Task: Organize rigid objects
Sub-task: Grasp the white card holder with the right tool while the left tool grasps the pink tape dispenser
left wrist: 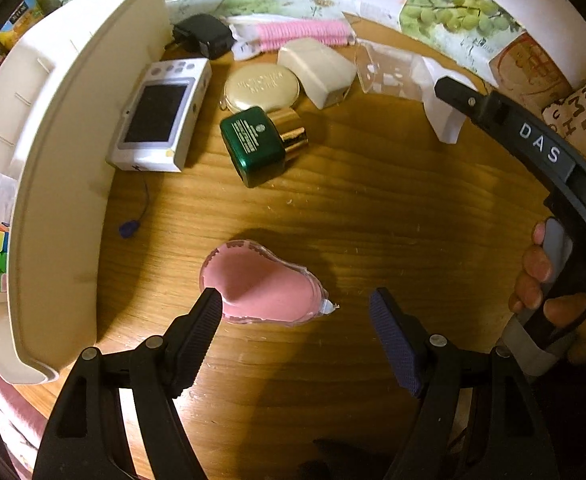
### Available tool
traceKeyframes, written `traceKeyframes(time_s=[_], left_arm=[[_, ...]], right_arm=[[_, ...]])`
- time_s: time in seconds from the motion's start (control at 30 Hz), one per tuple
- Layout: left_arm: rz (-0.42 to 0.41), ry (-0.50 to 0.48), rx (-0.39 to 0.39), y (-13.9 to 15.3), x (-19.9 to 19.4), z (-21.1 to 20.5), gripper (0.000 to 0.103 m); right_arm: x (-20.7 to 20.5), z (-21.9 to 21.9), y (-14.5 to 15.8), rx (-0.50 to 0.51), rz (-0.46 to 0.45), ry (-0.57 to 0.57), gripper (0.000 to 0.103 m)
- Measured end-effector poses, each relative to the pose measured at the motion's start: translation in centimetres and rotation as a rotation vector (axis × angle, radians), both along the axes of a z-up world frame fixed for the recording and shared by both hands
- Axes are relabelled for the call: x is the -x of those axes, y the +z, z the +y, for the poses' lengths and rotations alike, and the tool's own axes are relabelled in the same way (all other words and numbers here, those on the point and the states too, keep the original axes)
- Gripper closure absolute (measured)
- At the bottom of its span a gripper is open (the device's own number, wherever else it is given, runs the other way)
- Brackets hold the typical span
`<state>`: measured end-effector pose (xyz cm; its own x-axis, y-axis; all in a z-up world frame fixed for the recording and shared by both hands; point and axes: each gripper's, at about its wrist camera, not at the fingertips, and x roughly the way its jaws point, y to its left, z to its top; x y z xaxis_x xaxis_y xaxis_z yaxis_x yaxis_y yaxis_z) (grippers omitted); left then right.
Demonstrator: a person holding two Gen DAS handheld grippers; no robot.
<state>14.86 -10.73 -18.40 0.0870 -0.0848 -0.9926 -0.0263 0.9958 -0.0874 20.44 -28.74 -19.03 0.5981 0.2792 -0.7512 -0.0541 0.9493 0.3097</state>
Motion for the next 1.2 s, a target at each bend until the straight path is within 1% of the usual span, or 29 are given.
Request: traceKeyframes(time_s=[0.07, 0.17, 0.3, 0.47, 0.57, 0.7, 0.93, 1.2], left_arm=[[0.013, -0.001, -0.001, -0.2, -0.1, 0.0, 0.024], [0.032, -0.003, -0.005, -0.7, -0.3, -0.2, 0.024], [0.031, -0.004, -0.014, -0.8, -0.5, -0.4, 0.022], [0.033, -0.013, -0.046, -1.2, -1.0, -1.3, 0.021], [0.005, 0.003, -0.038, -1.3, -1.5, -1.6, 0.019], [0.007, 0.018, -0.084, -1.9, -2.4, -1.9, 0.017], [0.054, 0.085, -0.036, -3.1, -3.2, -0.8, 0.017], [0.054, 0.118, 0.0, -3.7, -3.6, 0.2, 0.017]], right_arm=[[0.0, 0.1, 0.0, 0.004, -0.007, 0.004, 0.06], [-0.1, 0.3, -0.1, 0.012, -0.015, 0.01, 0.068], [-0.1, 0.1, -0.2, 0.015, -0.019, 0.004, 0.075], [0.0, 0.0, -0.1, 0.034, -0.023, 0.007, 0.078], [0.0, -0.1, 0.0, 0.033, -0.017, 0.014, 0.079], [0.2, -0.4, 0.2, 0.03, -0.006, 0.021, 0.08], [0.8, -0.7, 1.0, 0.034, -0.005, 0.043, 0.081], [1.5, -1.0, 1.9, 0.039, -0.006, 0.061, 0.082]])
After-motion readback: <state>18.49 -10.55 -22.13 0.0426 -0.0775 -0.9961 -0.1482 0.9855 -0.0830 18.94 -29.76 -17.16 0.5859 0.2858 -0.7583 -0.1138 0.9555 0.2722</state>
